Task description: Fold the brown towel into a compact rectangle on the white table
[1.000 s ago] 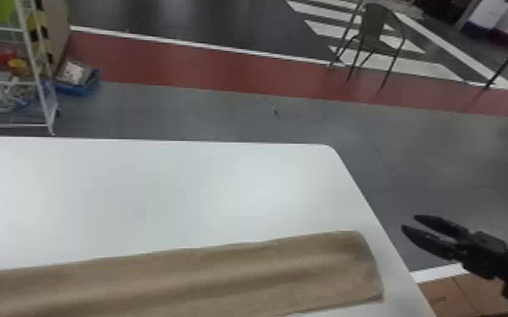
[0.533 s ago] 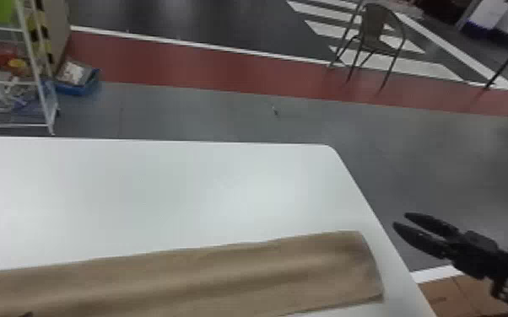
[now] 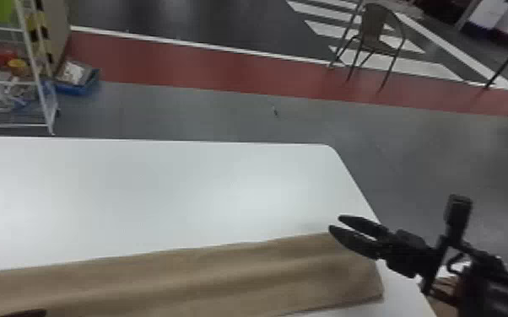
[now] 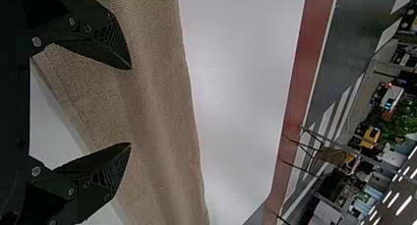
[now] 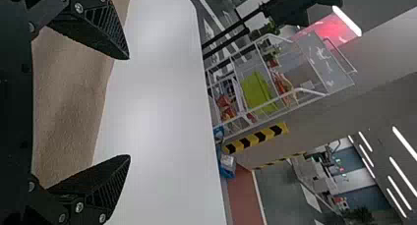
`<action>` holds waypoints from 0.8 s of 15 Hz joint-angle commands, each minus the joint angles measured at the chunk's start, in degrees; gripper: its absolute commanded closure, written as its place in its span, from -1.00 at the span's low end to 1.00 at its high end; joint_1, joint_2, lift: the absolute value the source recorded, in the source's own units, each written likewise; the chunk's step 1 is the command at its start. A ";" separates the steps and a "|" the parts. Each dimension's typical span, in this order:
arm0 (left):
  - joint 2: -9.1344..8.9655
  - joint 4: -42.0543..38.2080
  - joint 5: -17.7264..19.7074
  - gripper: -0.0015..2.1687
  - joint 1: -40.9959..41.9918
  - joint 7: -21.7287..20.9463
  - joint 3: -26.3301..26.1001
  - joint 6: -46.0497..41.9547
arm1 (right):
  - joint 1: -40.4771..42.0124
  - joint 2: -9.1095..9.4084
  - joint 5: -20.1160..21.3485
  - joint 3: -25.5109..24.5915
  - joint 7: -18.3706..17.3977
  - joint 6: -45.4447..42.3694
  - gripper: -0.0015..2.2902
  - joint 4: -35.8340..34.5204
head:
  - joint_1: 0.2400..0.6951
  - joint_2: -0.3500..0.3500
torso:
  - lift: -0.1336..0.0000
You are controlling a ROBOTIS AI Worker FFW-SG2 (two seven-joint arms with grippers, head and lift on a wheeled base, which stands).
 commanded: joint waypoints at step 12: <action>0.71 5.27 -1.51 0.39 -2.24 1.34 -3.27 -0.35 | -1.38 6.39 9.60 20.98 0.28 3.06 0.32 -2.95 | 1.00 -0.36 | -0.83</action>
